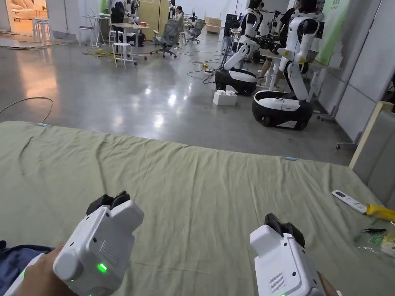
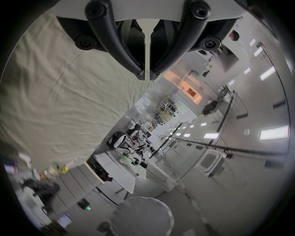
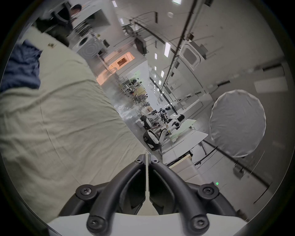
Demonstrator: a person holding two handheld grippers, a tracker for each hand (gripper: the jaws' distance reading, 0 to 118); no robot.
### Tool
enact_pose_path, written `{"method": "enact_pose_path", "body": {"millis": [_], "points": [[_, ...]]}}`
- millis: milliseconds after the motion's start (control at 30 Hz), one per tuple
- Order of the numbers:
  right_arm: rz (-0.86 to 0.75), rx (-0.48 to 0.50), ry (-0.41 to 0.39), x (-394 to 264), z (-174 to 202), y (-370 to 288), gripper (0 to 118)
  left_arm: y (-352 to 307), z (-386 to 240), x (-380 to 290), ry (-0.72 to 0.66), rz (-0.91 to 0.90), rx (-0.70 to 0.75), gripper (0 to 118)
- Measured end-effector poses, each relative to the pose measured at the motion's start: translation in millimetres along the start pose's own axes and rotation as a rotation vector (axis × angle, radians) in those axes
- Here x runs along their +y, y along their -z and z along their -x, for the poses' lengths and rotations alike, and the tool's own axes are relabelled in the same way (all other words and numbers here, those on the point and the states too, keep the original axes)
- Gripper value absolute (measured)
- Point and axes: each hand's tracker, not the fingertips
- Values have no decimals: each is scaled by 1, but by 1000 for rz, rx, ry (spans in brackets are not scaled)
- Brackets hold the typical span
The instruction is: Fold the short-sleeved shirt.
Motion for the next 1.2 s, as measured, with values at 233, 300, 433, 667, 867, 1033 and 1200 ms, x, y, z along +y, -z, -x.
{"method": "enact_pose_path", "body": {"millis": [233,300,433,667,867,1033,1200], "points": [[7,23,92,-3,0,-3,3,3,10,-9,-298,29,-15,5],[31,40,294,-4,-7,-3,3,-2,20,-8,-501,42,1,5],[58,24,713,-8,-23,-12,3,-7,36,-16,-913,12,5,5],[193,-69,1184,-32,-20,-8,3,-1,45,-33,-1179,-17,11,5],[142,-70,1093,-27,-26,-9,3,-3,42,-26,-1043,-28,-5,5],[154,-62,1128,-22,-26,-9,3,-7,50,-36,-989,82,15,5],[149,-10,1075,-18,-13,-5,3,-18,68,-83,-1011,215,-19,5]]}}
